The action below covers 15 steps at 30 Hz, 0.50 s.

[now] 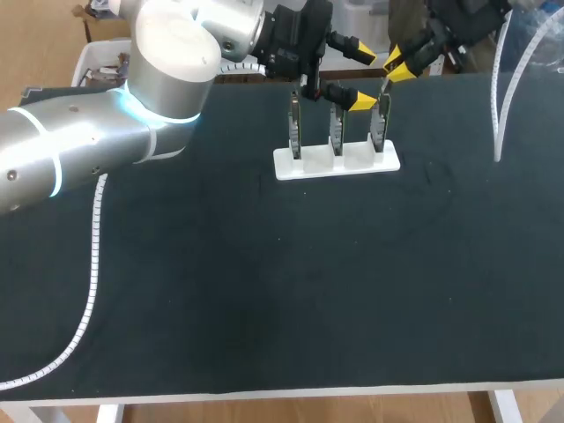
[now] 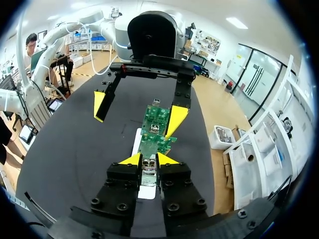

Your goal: Pick up the optical module with the left hand, and insert it into the network port with the right hand.

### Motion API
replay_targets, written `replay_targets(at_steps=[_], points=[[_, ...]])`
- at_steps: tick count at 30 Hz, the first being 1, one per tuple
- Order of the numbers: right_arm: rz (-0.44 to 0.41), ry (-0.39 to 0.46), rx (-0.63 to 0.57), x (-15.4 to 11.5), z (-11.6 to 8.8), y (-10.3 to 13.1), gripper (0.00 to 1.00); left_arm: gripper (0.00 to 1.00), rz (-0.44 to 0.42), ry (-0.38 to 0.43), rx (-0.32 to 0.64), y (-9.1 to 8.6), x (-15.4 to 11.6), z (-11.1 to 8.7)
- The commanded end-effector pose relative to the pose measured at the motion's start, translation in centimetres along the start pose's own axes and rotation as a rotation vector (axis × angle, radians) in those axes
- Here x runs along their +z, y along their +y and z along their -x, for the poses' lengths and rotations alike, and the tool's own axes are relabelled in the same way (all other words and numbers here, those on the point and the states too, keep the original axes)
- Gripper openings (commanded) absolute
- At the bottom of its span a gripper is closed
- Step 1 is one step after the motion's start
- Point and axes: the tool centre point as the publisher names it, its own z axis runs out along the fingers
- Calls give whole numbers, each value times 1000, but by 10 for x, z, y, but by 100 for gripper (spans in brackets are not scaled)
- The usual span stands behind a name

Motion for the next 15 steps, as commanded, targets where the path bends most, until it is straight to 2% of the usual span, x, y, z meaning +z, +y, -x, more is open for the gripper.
replay_targets(at_steps=[1, 15], points=[[-8, -1, -12, 1, -1, -1, 0, 100, 0, 4, -1, 0, 0, 1], [-11, -3, -16, -1, 0, -2, 0, 100, 0, 4, -1, 0, 0, 1]])
